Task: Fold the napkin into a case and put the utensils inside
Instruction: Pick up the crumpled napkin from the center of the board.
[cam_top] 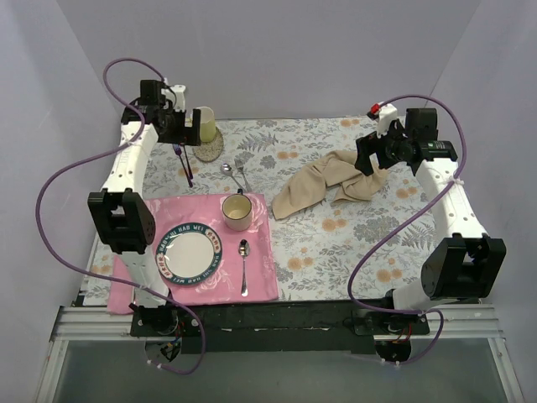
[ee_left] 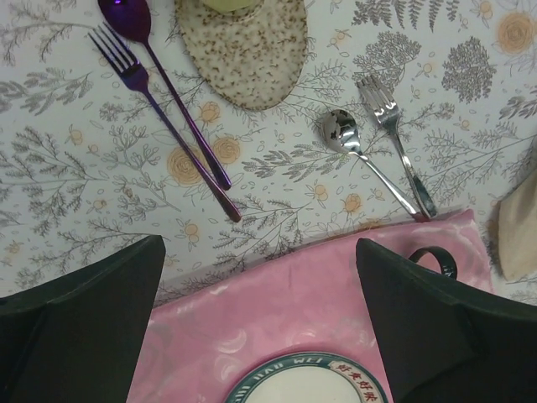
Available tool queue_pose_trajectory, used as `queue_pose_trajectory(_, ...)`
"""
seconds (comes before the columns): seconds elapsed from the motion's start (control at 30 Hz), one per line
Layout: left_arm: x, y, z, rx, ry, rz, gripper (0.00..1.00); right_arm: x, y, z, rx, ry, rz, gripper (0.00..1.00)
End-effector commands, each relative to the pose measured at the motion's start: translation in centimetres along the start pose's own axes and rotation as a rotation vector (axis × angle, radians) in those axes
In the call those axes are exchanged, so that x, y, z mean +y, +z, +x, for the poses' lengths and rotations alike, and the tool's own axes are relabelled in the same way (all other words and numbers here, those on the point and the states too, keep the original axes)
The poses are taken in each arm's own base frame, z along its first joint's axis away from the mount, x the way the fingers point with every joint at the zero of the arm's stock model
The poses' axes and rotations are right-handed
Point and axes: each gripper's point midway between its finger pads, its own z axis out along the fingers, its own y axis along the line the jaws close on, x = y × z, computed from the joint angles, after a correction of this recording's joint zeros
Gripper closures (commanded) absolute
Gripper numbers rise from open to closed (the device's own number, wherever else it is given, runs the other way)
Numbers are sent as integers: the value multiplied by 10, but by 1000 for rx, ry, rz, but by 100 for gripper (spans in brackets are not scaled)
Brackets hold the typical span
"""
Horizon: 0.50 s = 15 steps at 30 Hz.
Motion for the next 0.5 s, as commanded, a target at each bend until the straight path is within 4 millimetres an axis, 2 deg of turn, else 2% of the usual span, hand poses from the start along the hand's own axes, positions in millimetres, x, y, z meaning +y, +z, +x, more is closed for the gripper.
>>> queue_pose_trajectory(0.0, -76, -13, -27, -95, 307, 46, 2, 1, -5, -2, -2, -10, -5, 1)
queue_pose_trajectory(0.07, -111, -7, -19, -97, 415, 81, 2, 1, -4, 3, 15, -2, -4, 1)
queue_pose_trajectory(0.1, -153, -5, -7, -97, 528, 136, 2, 2, -1, 9, 30, 4, -11, 1)
queue_pose_trajectory(0.13, -168, 4, 15, -59, 573, 163, 2, 2, 1, 13, 39, 6, -11, 1)
queue_pose_trajectory(0.17, -189, 1, 20, -82, 617, 210, 2, 0, 2, 16, 49, 8, -3, 1)
queue_pose_trajectory(0.2, -219, -1, 34, -82, 667, 272, 2, 0, 5, 21, 63, 12, -3, 1)
queue_pose_trajectory(0.3, -265, 0, 77, -20, 706, 411, 2, -3, 8, 26, 76, 15, 10, 1)
queue_pose_trajectory(0.4, -286, 10, 118, 70, 719, 486, 2, -6, 14, 30, 87, 32, 13, 1)
queue_pose_trajectory(0.47, -289, 22, 142, 107, 730, 496, 2, -6, 20, 31, 92, 47, -2, 1)
